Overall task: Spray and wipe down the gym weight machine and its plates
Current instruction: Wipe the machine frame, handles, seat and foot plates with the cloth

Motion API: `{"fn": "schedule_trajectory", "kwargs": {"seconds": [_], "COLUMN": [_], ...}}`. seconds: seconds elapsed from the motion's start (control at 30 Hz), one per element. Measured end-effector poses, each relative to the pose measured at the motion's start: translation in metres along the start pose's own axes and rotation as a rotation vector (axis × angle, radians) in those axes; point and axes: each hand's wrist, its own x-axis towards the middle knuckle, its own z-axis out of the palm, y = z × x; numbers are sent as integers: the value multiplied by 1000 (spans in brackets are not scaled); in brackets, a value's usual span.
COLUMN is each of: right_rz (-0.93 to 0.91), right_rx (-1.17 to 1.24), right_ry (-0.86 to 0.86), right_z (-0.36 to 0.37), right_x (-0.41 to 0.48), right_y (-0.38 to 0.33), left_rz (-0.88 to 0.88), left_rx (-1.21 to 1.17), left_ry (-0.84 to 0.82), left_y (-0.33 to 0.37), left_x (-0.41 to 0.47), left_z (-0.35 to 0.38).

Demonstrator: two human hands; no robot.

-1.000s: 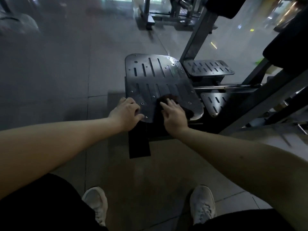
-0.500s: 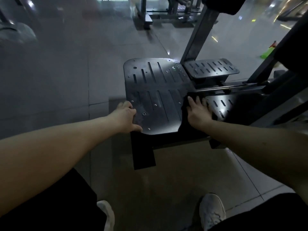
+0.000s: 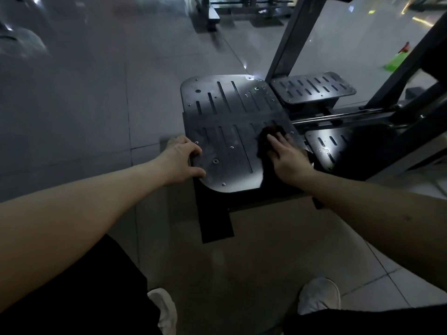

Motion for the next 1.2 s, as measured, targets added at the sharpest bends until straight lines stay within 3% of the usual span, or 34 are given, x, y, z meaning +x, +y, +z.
{"fn": "schedule_trajectory", "kwargs": {"seconds": [0.07, 0.13, 0.33, 0.5, 0.63, 0.8, 1.03, 1.2], "right_rz": [118, 92, -427, -630, -403, -64, 123, 89], "right_rx": [-30, -43, 80, 11, 236, 635, 1154, 1180], "right_ry": [23, 30, -47, -104, -125, 6, 0, -103], "right_z": [0, 7, 29, 9, -35, -75, -83, -83], "right_x": [5, -3, -69, -82, -81, -81, -87, -93], "right_y": [-7, -34, -93, -69, -66, -76, -88, -88], "left_rz": [3, 2, 17, 20, 62, 157, 118, 188], "left_rx": [17, 39, 71, 159, 172, -125, -405, -445], "left_ry": [7, -1, -17, -64, -92, -38, 25, 16], "left_y": [0, -1, 3, 18, 36, 64, 72, 86], "left_x": [1, 1, -2, -7, -11, -17, -24, -28], "left_z": [1, 1, -1, -8, -18, -33, -34, -35]}}
